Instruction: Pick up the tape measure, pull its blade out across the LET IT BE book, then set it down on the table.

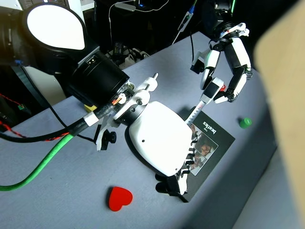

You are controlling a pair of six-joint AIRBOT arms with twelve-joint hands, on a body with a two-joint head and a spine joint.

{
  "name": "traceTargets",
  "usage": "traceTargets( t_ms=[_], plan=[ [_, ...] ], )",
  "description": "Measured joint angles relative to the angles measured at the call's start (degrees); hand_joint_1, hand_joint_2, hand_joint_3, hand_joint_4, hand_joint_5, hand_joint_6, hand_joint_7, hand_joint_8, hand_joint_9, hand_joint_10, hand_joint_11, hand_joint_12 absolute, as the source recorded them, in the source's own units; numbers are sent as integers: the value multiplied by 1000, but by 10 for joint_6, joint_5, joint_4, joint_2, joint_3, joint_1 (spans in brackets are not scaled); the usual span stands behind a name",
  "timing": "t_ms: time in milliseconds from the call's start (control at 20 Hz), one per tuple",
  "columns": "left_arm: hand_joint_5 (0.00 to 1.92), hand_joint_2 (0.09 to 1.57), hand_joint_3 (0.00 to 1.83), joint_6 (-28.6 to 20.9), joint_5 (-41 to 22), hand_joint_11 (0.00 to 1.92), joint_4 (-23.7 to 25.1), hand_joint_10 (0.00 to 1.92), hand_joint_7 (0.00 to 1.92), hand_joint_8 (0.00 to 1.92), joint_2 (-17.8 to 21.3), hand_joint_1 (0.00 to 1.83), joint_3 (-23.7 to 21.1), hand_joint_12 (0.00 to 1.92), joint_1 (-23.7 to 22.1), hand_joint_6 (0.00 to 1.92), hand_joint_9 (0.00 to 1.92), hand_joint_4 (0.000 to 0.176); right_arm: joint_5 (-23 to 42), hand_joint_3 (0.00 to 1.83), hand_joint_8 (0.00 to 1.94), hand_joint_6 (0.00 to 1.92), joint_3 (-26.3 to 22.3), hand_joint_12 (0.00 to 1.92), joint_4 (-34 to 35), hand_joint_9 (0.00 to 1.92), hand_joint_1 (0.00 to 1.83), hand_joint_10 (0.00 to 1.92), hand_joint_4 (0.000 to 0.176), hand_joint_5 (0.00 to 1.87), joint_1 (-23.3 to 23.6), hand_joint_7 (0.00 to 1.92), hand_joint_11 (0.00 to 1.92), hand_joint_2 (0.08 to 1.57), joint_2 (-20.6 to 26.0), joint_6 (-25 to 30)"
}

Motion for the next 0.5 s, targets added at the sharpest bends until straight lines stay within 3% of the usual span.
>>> traceTargets(
  t_ms=[500],
  plan=[
    [944,1104,0,0,-2,944,0,1260,1014,952,0,1381,0,1100,0,814,943,0,30,0,856,1226,6,1286,-8,820,1361,1272,0,785,-1,1064,691,1142,28,-5]
  ],
)
